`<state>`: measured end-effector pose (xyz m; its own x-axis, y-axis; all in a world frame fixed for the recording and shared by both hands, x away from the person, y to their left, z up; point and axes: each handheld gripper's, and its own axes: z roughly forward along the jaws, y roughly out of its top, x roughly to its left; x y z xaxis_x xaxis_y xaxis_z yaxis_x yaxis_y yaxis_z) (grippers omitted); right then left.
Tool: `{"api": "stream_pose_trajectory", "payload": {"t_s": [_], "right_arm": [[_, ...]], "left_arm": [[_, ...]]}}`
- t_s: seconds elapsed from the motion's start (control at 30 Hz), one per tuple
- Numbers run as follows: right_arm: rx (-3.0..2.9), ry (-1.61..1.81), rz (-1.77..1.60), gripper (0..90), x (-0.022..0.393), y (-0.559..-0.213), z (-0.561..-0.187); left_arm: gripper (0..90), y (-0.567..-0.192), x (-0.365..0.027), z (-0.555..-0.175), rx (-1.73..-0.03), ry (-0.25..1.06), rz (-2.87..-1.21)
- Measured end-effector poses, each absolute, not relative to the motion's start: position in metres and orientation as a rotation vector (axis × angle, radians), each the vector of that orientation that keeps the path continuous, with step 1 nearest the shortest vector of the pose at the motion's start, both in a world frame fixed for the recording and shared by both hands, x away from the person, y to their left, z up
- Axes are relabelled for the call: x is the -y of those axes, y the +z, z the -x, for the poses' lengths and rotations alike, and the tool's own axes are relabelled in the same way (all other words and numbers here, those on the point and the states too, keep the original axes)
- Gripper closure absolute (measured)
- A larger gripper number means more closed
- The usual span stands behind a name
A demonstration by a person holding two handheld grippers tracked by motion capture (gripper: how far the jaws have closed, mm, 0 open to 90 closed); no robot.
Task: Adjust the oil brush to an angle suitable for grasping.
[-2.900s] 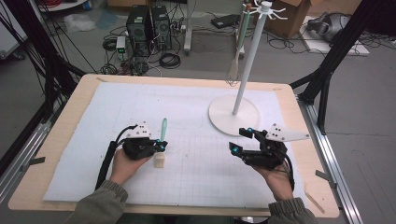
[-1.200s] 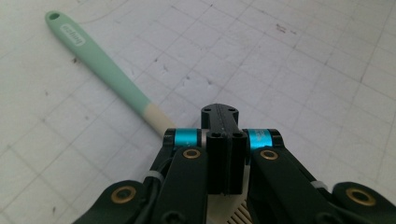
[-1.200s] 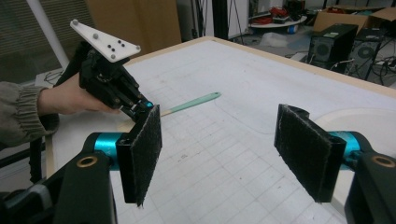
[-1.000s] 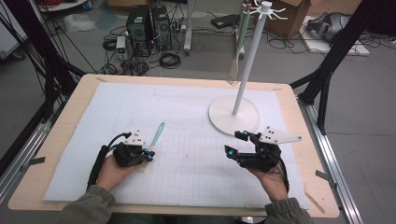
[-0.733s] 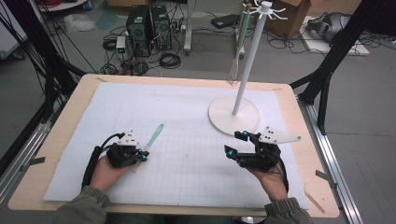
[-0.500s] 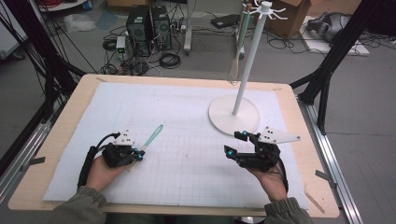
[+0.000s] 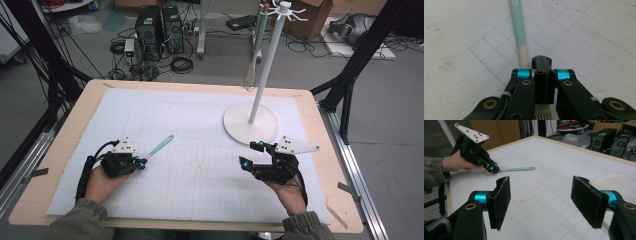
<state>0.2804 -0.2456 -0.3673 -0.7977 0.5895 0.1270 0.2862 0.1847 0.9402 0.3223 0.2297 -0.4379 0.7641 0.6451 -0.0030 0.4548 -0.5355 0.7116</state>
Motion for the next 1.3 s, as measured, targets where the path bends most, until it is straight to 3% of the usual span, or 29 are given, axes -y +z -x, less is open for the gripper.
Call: {"api": "stream_pose_trajectory", "payload": {"t_s": [0.17,0.6,1.0,1.3], "right_arm": [[-2.202,1.647,-0.838,31.5,0.245,-0.369,-0.281],[-2.221,1.639,-0.838,31.5,0.242,-0.372,-0.283],[-2.228,1.632,-0.843,31.5,0.242,-0.375,-0.283],[-2.24,1.619,-0.845,31.5,0.239,-0.379,-0.284]], "left_arm": [[89.0,-0.437,-0.233,-0.324,-0.826,0.342,-2.213],[76.2,-0.437,-0.227,-0.345,-0.891,0.349,-2.141],[73.1,-0.442,-0.224,-0.351,-0.924,0.341,-2.149],[80.9,-0.441,-0.215,-0.347,-0.933,0.398,-2.181]]}}
